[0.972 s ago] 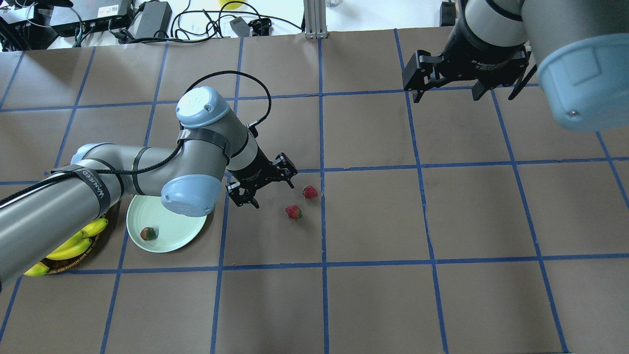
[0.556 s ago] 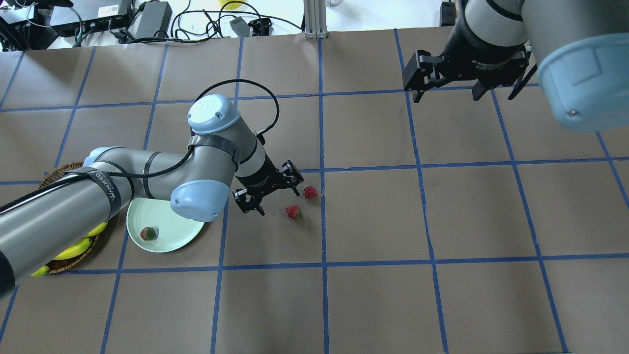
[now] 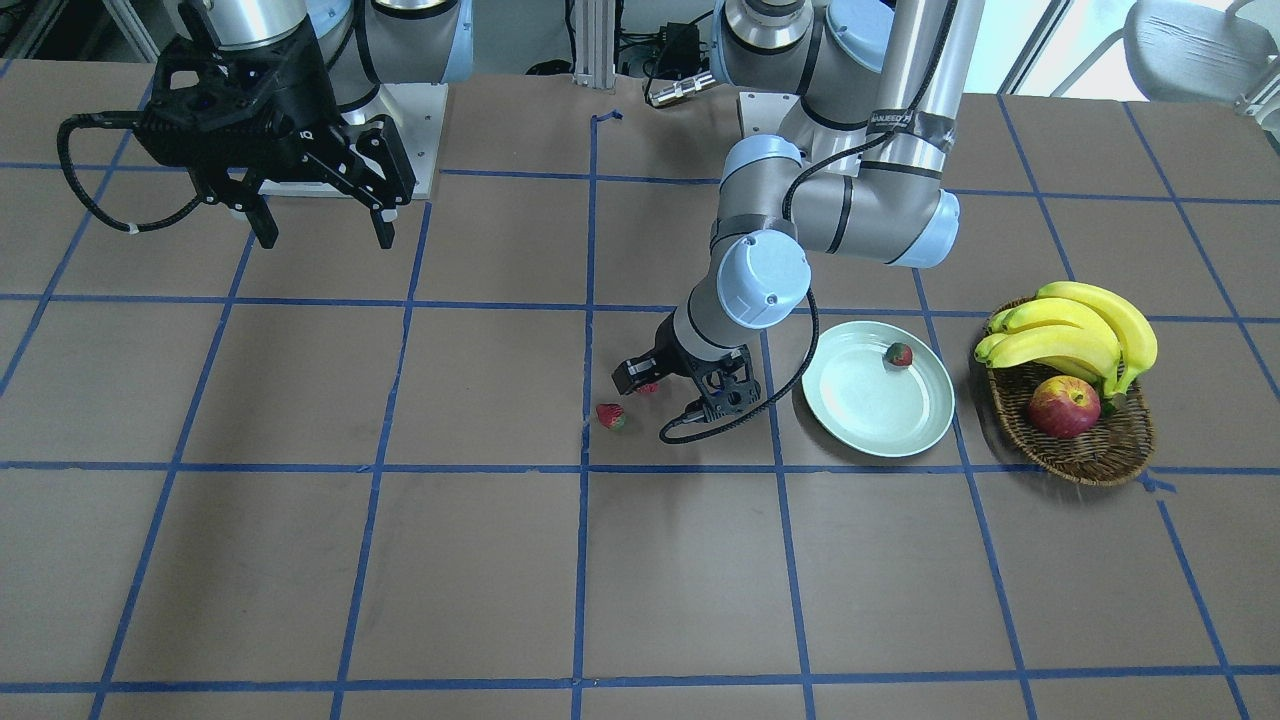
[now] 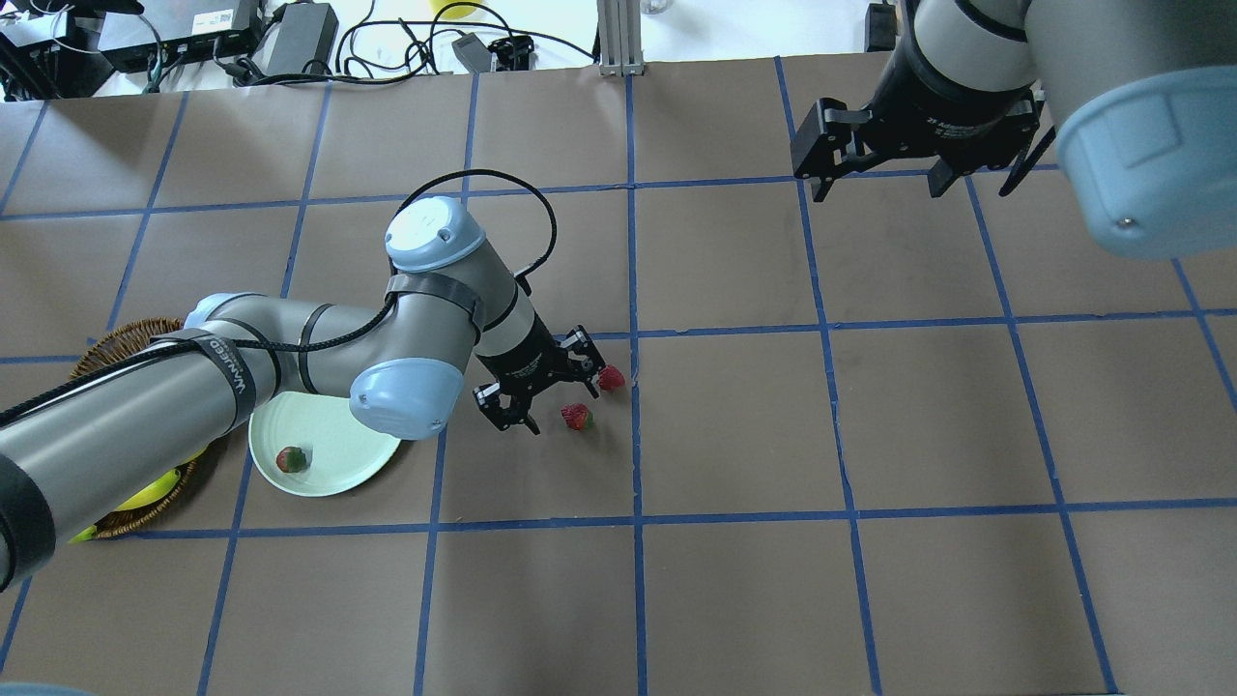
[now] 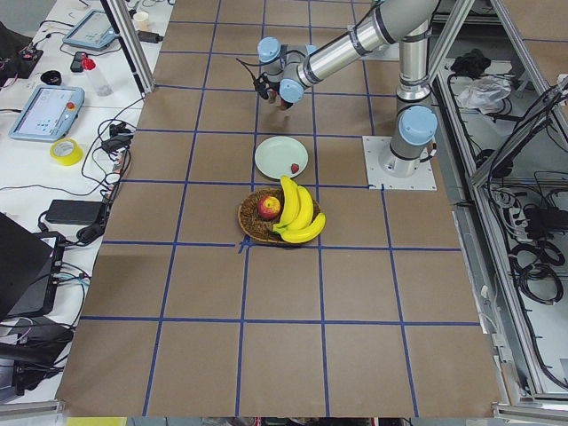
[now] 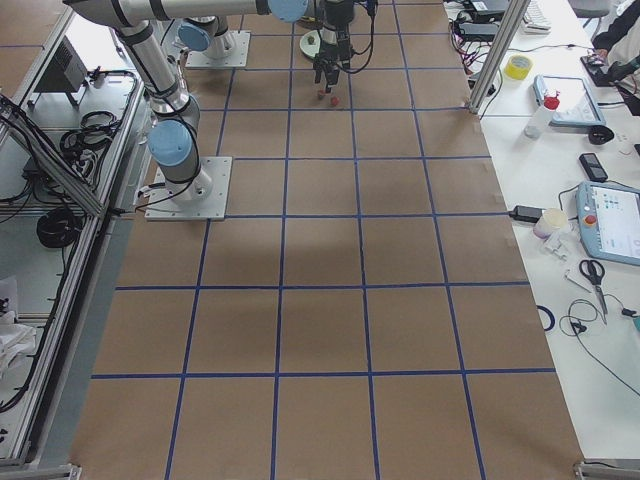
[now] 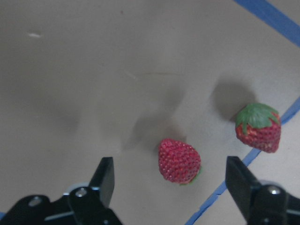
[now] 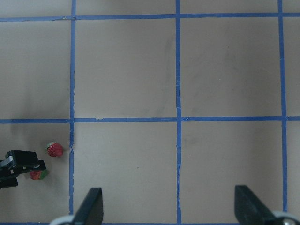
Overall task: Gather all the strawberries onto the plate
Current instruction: 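Grasp the second strawberry with the left gripper, then carry it onto the green plate and release it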
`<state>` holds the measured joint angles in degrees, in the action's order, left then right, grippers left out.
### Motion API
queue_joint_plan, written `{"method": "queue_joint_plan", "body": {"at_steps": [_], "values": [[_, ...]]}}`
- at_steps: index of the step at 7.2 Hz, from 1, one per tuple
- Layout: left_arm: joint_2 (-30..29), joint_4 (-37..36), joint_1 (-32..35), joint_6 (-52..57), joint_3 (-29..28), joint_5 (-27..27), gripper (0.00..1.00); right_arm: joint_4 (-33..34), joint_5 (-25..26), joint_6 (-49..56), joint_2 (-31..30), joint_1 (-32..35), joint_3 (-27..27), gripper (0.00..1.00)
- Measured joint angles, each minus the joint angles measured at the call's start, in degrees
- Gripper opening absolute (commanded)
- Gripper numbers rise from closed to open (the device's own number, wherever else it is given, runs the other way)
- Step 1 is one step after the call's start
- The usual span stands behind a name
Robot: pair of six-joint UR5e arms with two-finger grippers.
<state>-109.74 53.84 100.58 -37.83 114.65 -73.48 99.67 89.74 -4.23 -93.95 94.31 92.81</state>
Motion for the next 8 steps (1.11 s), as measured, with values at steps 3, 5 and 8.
{"method": "queue_joint_plan", "body": {"at_steps": [3, 5, 8], "values": [[-0.43, -0.02, -0.03, -0.05, -0.18, 0.09, 0.0, 0.0, 0.0, 0.0, 0.0, 0.0, -0.05, 1.0], [0.15, -0.04, -0.15, 0.25, -1.03, -0.29, 0.0, 0.0, 0.0, -0.01, 0.03, 0.0, -0.08, 1.0], [1.67, 8.3, -4.06, 3.49, -10.46, -6.34, 0.0, 0.0, 0.0, 0.01, 0.03, 0.0, -0.09, 1.0]]}}
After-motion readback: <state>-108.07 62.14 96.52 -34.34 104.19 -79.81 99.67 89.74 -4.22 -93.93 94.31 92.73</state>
